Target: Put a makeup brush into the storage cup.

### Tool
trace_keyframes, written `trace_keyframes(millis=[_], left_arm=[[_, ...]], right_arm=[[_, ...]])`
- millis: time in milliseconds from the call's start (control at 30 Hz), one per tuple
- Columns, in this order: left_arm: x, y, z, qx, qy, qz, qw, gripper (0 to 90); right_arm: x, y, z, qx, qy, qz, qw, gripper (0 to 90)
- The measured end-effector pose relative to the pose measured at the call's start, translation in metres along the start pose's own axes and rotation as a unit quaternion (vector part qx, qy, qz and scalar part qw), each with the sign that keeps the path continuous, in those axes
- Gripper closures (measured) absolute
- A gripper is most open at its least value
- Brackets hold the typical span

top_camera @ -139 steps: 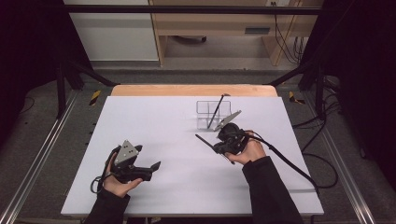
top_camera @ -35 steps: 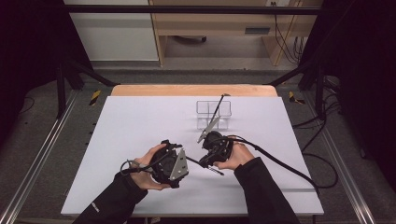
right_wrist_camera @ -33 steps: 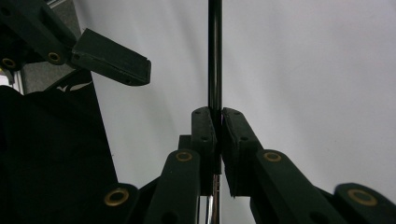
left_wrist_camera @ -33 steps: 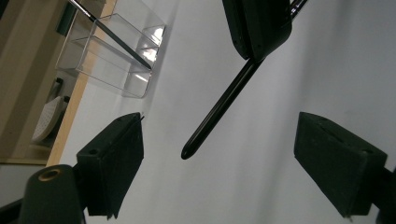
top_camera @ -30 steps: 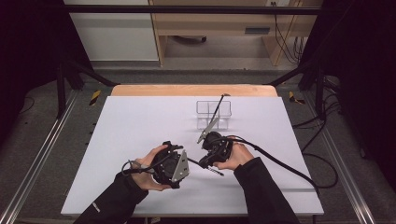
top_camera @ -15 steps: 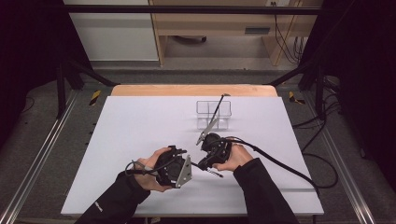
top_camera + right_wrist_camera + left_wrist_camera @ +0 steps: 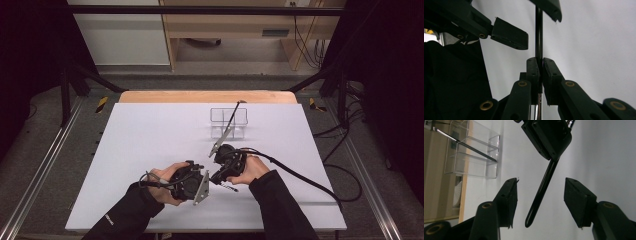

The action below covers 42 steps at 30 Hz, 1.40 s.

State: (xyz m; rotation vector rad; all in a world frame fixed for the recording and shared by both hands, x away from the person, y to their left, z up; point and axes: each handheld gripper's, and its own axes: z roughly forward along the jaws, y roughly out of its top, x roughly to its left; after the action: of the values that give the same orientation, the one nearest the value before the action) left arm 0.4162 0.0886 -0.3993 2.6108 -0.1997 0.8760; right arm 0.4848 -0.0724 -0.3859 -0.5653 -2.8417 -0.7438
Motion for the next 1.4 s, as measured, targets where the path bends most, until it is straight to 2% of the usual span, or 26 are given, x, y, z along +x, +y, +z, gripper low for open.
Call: trace_keyframes(millis=[267, 733, 1100, 1400], left_arm=[[-0.002, 0.002, 0.003, 0.007, -0.011, 0.019, 0.9997, 58.4], [-0.007, 0.006, 0.005, 0.02, -0.02, 0.058, 0.9979, 76.7], [-0.009, 0.005, 0.006, 0.025, -0.029, 0.079, 0.9961, 81.8], [-0.011, 0.005, 0.005, 0.027, -0.025, 0.082, 0.996, 83.2]], right_arm=[[0.0, 0.0, 0.002, 0.004, 0.004, -0.003, 1.0, 84.4], [0.002, 0.001, 0.007, 0.014, 0.014, -0.007, 0.9998, 84.4], [0.002, 0.001, 0.007, 0.014, 0.02, -0.01, 0.9997, 84.2], [0.002, 0.001, 0.006, 0.004, 0.017, -0.012, 0.9998, 83.4]])
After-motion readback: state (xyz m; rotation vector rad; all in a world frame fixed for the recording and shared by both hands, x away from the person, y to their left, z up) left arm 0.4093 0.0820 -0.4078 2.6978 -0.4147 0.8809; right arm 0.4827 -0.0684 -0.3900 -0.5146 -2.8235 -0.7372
